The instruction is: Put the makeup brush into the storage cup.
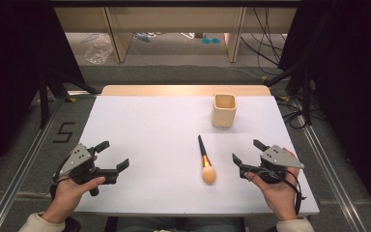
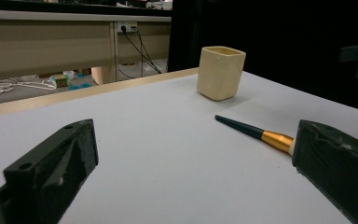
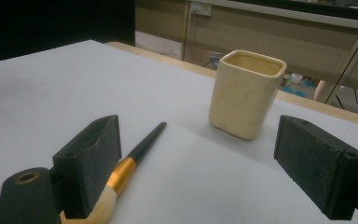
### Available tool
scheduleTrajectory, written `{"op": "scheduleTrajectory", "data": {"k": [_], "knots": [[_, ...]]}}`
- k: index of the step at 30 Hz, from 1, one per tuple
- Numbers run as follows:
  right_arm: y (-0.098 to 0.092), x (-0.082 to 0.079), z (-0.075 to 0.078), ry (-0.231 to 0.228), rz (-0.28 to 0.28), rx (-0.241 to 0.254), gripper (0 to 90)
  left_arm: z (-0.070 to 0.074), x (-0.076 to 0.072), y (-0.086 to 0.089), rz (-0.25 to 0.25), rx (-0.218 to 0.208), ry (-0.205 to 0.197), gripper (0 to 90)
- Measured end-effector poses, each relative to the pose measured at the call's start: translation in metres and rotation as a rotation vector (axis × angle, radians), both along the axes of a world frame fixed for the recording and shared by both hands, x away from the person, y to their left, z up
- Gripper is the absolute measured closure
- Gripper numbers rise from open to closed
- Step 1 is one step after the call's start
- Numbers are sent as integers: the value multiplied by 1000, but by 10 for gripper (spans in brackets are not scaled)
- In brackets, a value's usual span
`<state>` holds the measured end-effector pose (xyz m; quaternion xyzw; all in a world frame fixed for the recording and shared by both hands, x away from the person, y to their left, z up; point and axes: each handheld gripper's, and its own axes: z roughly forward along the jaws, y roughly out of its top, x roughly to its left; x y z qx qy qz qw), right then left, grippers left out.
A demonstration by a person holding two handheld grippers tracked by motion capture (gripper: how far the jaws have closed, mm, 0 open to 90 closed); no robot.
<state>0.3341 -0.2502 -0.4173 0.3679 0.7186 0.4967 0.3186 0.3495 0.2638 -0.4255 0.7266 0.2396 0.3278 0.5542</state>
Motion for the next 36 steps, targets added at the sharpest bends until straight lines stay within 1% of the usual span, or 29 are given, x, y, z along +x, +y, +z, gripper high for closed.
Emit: {"op": "scheduleTrajectory", "data": {"k": [3,4,5,6,7,8,9,10,11,13,14,15,16,19,20,22,23,24,25,26,27,28,30,31,32,33,34,36], "knots": [[4,2,3,5,-6,13,161,0,0,0,0,1,0,0],[7,5,7,5,-3,23,162,0,0,0,0,1,0,1],[7,5,7,5,-3,23,162,0,0,0,0,1,0,1],[8,6,10,-2,-5,8,163,0,0,0,-1,0,0,1],[12,8,13,-9,-4,19,163,0,0,0,-1,0,1,1],[14,10,14,-13,0,25,164,0,0,0,0,1,1,1],[17,12,17,-27,3,21,164,0,0,0,0,1,1,1],[20,14,18,-30,8,25,164,0,0,0,1,1,0,1],[24,16,21,-34,19,20,164,0,0,0,1,1,0,1],[31,20,23,-32,31,33,163,0,0,1,1,2,0,2],[33,21,25,-35,30,23,164,0,0,1,1,3,0,2],[37,24,26,-38,41,34,163,0,0,1,1,3,0,3],[41,27,28,-25,42,32,163,0,0,1,1,2,0,3],[45,30,29,-24,41,29,163,0,0,1,1,3,1,3],[47,33,29,-23,43,41,163,0,0,1,1,3,0,4],[49,34,29,-17,46,44,163,0,0,1,2,3,0,4],[50,35,29,-19,41,36,163,0,0,1,2,4,0,4],[51,36,29,-19,37,37,163,0,0,1,2,3,0,4],[52,38,30,-10,42,35,163,0,1,1,2,3,0,4],[53,40,30,-16,36,37,163,0,1,1,3,3,0,4],[53,42,31,-22,27,28,164,0,1,1,3,4,1,5],[55,45,31,-12,20,28,163,0,1,1,5,4,2,5],[55,46,32,-11,22,22,163,0,1,2,7,5,1,5],[57,48,32,0,20,24,163,0,1,2,6,3,-1,6],[59,50,32,-15,11,20,164,0,1,2,6,3,-1,6],[60,51,33,10,16,22,163,0,1,2,7,4,0,6],[63,55,33,0,17,8,163,0,1,2,6,4,-1,7],[64,55,33,6,13,10,163,0,1,2,7,4,0,7]]}}
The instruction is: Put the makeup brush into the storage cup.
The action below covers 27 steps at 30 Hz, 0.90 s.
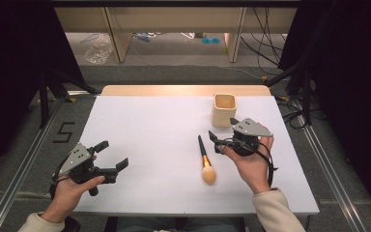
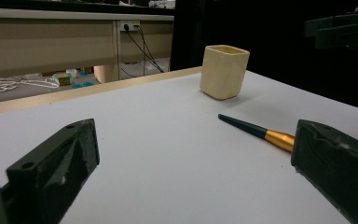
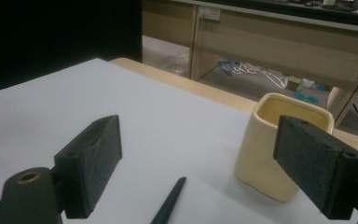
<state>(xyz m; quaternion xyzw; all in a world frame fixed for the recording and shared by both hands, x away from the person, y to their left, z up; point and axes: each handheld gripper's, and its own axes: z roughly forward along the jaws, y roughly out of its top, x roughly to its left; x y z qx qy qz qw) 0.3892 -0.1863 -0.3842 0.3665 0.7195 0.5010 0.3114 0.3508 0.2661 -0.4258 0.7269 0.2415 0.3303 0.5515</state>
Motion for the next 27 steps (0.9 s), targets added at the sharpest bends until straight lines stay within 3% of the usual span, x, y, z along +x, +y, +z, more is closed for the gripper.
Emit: {"op": "scheduleTrajectory", "data": {"k": [2,3,11,14,18,26,27], "knots": [[3,2,1,23,5,-1,163,0,0,0,0,0,0,7],[4,4,1,10,6,0,163,0,0,0,0,0,0,7],[13,14,4,49,1,-11,171,0,1,1,2,6,1,9],[18,21,10,121,-15,-23,186,0,1,1,3,6,2,9],[23,26,16,176,-20,-28,191,0,1,2,3,7,0,10],[30,34,18,238,-27,-56,200,-1,2,2,-1,5,-1,10],[31,35,17,261,-33,-58,203,-1,2,2,-8,-3,-8,10]]}}
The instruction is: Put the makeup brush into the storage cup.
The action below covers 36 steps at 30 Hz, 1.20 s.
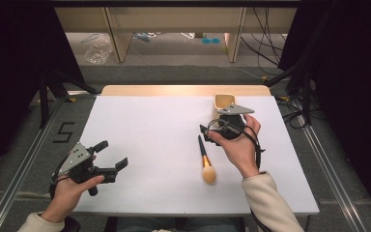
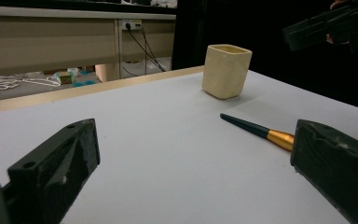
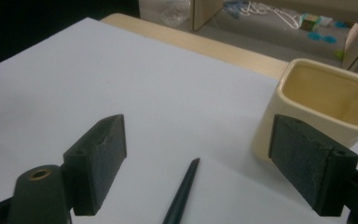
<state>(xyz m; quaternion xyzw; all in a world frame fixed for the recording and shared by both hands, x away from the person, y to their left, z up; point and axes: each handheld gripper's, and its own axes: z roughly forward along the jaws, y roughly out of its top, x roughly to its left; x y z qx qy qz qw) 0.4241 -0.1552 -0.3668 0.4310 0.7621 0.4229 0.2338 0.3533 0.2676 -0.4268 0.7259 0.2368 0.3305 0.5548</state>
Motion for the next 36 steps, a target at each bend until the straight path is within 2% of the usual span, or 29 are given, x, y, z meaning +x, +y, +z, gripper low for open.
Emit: {"op": "scheduleTrajectory", "data": {"k": [4,5,7,8,10,12,13,15,16,20,21,22,23,24,27,32,36], "knots": [[2,5,-2,64,0,-31,203,1,-1,0,12,11,11,11],[5,4,-2,106,-18,-24,205,1,-1,0,12,12,11,11],[5,7,-3,146,-13,-50,208,0,-1,1,12,12,12,11],[7,8,-4,185,-24,-54,212,0,-1,1,12,12,12,11],[8,13,-8,216,-8,-91,212,0,-1,0,13,12,13,12],[11,16,-11,282,-7,-112,212,0,-1,0,13,12,12,12],[13,18,-13,285,-7,-113,214,0,-1,1,13,13,12,12],[17,20,-17,336,-1,-130,220,0,-1,1,13,14,11,12],[17,22,-17,352,19,-138,221,0,-1,1,14,15,11,12],[21,26,-21,386,16,-153,227,0,0,1,13,16,11,13],[22,28,-22,408,11,-162,227,0,0,1,14,15,12,13],[22,28,-22,408,11,-162,227,0,0,1,14,15,12,13],[25,30,-23,445,-7,-168,227,0,0,1,14,15,12,14],[25,30,-23,445,-7,-168,227,0,0,1,14,15,12,14],[26,33,-24,488,-9,-190,231,0,0,1,14,16,12,15],[31,38,-28,589,-24,-218,247,0,0,1,16,17,14,15],[31,41,-33,613,-6,-232,252,0,0,2,16,17,14,16]]}}
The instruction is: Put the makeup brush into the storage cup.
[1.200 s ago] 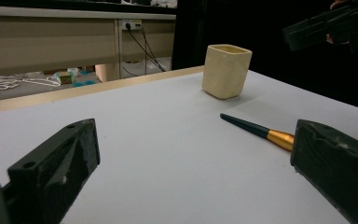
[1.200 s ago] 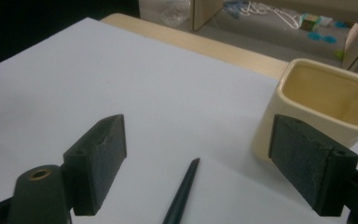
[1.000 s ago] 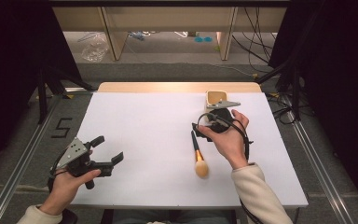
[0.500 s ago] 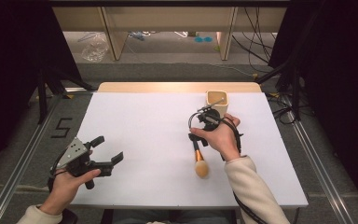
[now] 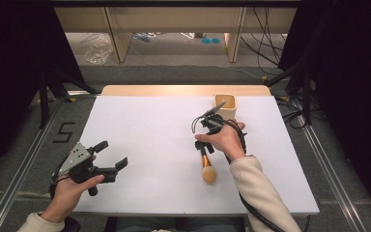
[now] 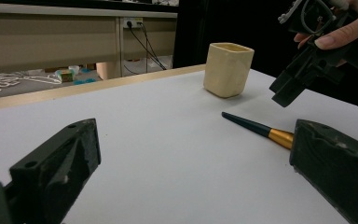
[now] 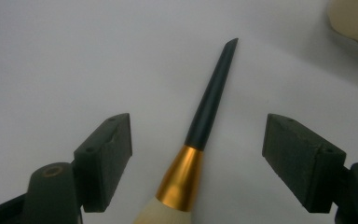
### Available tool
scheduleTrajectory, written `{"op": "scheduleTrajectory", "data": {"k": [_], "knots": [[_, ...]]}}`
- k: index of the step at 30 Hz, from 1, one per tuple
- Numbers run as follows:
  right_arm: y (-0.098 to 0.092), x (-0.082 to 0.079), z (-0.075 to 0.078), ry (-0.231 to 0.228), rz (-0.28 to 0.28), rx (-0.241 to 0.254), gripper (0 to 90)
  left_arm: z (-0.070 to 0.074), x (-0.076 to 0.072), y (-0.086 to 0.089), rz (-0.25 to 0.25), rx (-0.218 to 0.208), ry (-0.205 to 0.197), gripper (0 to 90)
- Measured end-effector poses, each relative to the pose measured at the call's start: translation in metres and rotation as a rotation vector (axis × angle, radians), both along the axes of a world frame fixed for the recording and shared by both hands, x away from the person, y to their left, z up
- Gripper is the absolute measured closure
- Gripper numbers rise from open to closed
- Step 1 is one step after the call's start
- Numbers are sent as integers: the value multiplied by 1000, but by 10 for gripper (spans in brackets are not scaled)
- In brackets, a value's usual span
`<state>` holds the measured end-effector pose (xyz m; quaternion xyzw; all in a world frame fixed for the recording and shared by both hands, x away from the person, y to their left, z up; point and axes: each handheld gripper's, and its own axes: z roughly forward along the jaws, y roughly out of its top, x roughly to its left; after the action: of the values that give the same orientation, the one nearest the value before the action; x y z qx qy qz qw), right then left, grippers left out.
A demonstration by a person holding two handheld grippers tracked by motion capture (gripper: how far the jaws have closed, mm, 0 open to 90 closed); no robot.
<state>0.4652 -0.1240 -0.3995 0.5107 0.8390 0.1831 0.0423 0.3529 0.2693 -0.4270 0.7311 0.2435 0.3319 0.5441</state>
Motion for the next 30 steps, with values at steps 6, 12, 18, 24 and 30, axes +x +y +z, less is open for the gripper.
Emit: {"op": "scheduleTrajectory", "data": {"k": [6,12,18,24,30], "knots": [[1,3,-4,6,-3,-13,255,0,0,0,1,1,1,17],[1,3,-8,20,1,-21,259,0,0,0,1,0,1,17],[2,3,-10,35,-11,-42,262,0,0,0,1,1,1,18],[6,1,-16,80,-6,-52,274,0,0,0,1,1,1,18],[7,1,-25,77,14,-64,296,0,0,0,1,1,2,19]]}}
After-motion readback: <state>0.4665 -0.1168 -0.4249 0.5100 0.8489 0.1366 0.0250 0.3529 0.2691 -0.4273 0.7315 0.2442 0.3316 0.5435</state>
